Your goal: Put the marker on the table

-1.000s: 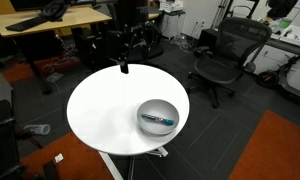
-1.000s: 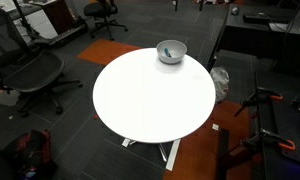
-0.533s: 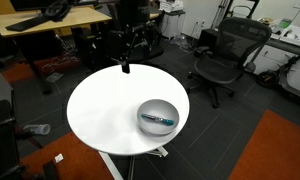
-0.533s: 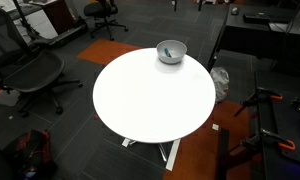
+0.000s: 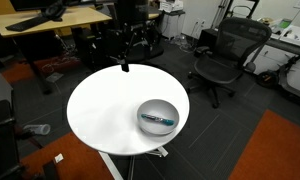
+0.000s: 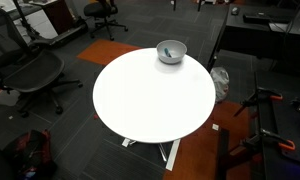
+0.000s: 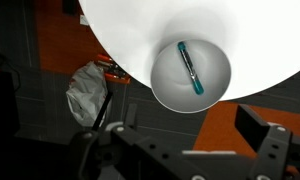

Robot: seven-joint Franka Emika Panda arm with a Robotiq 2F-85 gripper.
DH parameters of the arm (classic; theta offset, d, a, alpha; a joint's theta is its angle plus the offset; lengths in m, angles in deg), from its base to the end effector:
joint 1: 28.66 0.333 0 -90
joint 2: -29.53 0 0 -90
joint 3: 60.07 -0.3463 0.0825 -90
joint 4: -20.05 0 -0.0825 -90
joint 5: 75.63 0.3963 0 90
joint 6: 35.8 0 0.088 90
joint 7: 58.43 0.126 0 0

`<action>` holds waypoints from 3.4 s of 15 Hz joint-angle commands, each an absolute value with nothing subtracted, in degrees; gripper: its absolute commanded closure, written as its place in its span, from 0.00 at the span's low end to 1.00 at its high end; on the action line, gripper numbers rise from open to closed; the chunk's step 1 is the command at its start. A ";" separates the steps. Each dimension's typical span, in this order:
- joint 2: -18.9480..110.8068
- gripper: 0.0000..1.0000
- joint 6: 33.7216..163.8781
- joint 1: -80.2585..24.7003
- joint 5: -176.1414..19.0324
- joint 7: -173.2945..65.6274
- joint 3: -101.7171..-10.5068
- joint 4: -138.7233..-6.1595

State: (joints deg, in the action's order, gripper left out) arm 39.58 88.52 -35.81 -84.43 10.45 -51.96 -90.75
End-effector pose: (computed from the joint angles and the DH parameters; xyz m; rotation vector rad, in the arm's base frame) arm 0.5967 -0.1681 0.4086 2.3311 -1.9294 0.1883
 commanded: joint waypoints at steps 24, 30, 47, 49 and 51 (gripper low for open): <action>54.45 0.00 110.33 -35.82 -79.20 -4.09 -49.59 -93.47; 58.36 0.00 109.99 -35.91 -74.82 -10.80 -49.26 -90.54; 68.41 0.00 109.04 -36.64 -72.53 -12.67 -47.69 -82.22; 69.29 0.00 109.00 -36.76 -72.56 -12.81 -47.63 -81.29; 70.06 0.00 108.83 -36.92 -72.53 -12.97 -47.59 -80.46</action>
State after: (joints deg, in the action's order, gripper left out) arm 68.52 109.74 -36.82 -74.28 -10.09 -48.15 -82.90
